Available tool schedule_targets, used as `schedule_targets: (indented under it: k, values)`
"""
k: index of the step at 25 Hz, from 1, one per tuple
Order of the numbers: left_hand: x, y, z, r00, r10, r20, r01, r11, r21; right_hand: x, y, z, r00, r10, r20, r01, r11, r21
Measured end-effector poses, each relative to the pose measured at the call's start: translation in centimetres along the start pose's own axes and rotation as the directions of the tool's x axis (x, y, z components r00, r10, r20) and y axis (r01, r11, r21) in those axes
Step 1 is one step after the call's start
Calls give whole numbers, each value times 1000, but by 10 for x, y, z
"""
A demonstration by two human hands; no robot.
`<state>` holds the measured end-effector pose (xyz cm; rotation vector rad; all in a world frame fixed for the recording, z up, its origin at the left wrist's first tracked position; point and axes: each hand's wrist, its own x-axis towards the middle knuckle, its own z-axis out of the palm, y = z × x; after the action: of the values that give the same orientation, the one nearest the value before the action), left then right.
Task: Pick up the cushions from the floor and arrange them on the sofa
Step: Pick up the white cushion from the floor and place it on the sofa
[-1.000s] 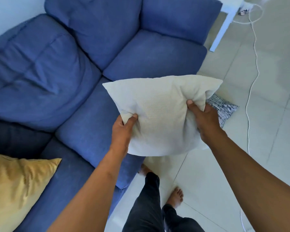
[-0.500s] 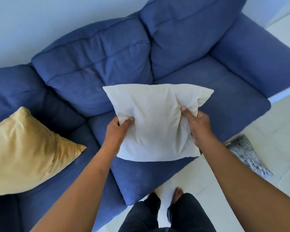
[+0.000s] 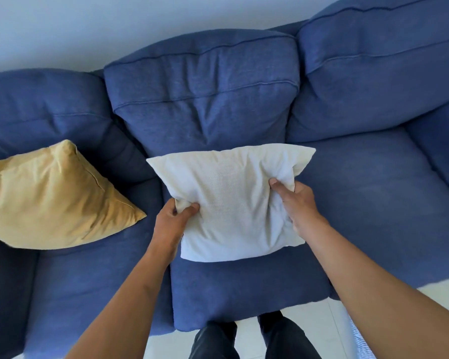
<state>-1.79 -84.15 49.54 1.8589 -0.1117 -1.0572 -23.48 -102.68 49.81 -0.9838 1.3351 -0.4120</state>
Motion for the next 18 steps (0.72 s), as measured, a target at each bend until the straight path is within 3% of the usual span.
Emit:
schedule_targets:
  k: [9,14,18]
  values:
    - [101,20,12,994,52,-97,-62,993,-103,101,-31,33,995,-82,63,82,997,5]
    - [145,15,17,991,-107,-74,112,991,67,151,-18,50,998,14,55,-5,988,-154]
    - [156,39,4,989,-88,-118,94,995,41,161,-34,48,999,4,35,0,991,-136]
